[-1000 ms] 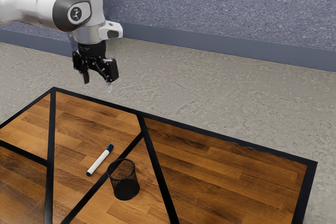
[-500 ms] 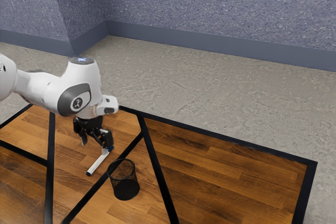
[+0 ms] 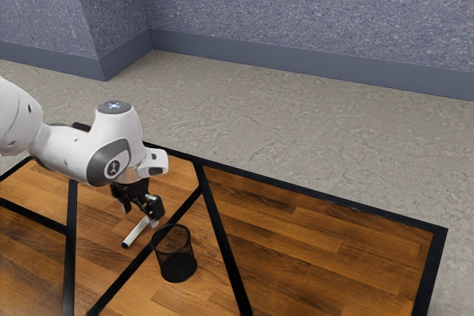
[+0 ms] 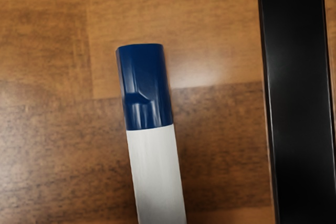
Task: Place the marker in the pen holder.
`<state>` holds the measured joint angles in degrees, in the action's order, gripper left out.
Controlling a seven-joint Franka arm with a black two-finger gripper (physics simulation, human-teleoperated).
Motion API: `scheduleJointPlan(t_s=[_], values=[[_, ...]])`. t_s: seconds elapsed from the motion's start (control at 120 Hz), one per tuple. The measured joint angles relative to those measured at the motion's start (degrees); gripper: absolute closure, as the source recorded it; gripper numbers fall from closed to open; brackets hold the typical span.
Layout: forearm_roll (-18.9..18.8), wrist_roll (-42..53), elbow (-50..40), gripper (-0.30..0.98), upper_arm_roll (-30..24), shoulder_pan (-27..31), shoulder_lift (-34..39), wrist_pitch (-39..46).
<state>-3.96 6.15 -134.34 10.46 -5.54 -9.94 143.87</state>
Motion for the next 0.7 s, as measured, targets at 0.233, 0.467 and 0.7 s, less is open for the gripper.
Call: scheduleJointPlan(t_s=[0.233, 0.467, 0.7], values=[[1.2, 0.9, 1.8, 0.01, 0.0, 0.0, -2.6, 0.8], [1.4, 1.6, 1.9, 0.1, 0.0, 0.0, -2.9, 1.0], [1.4, 2.0, 2.5, 0.24, 0.0, 0.0, -3.7, 1.2]])
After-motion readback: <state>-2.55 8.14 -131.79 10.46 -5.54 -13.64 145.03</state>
